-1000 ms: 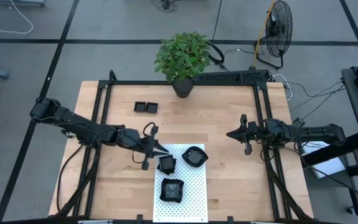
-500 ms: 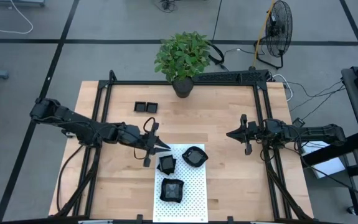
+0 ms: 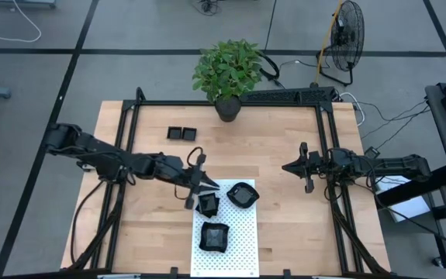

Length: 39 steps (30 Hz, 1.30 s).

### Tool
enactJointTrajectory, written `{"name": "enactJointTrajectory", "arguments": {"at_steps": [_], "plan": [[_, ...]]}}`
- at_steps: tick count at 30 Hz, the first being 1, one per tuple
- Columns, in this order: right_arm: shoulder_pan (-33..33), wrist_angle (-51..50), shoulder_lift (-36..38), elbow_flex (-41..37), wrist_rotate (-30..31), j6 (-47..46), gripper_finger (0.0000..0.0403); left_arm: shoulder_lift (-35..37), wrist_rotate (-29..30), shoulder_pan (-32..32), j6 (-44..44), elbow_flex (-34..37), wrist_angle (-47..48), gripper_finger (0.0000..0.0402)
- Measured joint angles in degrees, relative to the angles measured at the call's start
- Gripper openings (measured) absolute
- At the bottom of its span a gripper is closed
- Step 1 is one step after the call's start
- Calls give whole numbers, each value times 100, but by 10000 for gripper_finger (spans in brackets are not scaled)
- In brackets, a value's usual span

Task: Pick & Place Mini shaped plates
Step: Stack the bottom square plate on top of the square plate on the shelf

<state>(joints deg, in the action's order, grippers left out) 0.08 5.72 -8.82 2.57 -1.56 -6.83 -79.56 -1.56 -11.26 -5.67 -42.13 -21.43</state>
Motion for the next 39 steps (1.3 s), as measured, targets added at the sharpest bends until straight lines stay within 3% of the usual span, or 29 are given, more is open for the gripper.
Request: {"name": "enactJointTrajectory", "arguments": {"at_steps": [11, 39], "plan": [[1, -10, -28, 0, -2, 0, 0, -342, -2, 37, 25, -339, 634, 37], [2, 0, -26, 0, -2, 0, 0, -315, -904, 25, -192, -341, 479, 37]]}}
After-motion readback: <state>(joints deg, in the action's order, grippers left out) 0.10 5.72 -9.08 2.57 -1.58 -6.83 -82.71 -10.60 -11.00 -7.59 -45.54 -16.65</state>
